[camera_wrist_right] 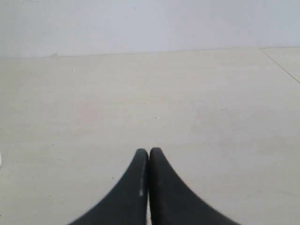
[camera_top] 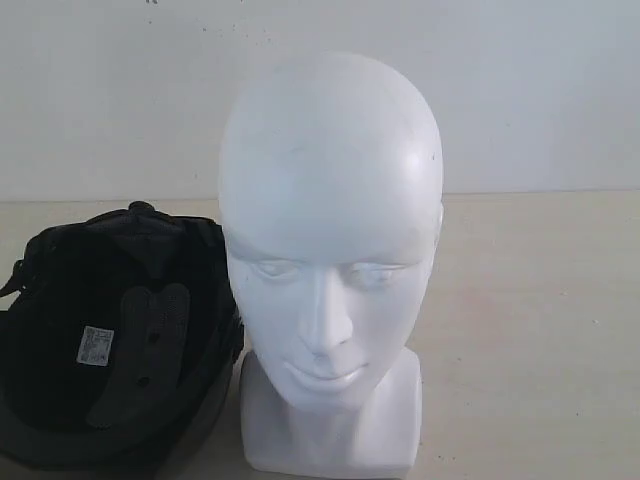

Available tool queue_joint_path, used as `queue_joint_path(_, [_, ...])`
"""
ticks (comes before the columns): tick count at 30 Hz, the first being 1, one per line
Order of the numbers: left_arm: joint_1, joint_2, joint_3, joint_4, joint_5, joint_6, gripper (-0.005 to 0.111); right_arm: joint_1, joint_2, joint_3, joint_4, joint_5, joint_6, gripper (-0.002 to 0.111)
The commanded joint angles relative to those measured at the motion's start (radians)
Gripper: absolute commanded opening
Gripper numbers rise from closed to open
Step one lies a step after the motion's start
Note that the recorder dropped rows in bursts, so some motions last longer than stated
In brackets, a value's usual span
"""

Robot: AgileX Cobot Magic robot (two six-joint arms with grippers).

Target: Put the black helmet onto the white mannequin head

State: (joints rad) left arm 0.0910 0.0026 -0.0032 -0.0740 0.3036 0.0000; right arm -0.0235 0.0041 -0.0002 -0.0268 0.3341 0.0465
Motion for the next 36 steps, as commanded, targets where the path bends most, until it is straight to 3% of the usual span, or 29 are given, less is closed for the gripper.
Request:
queue_joint_path(1, [-0.008,-0.003,0.003,-0.012,-0.012,0.009,0.004,0.0,-0.004,0.0,-0.007,-0.005,-0.001,0.0])
queue_joint_path(32, [-0.025,-0.003,0.003,0.049,-0.033,0.062,0.004,0.0,-0.004,0.0,-0.007,-0.005,-0.001,0.0])
queue_joint_path(36, [-0.025,-0.003,-0.046,-0.007,-0.057,0.027,0.004,0.0,-0.004,0.0,-0.007,-0.005,-0.001,0.0])
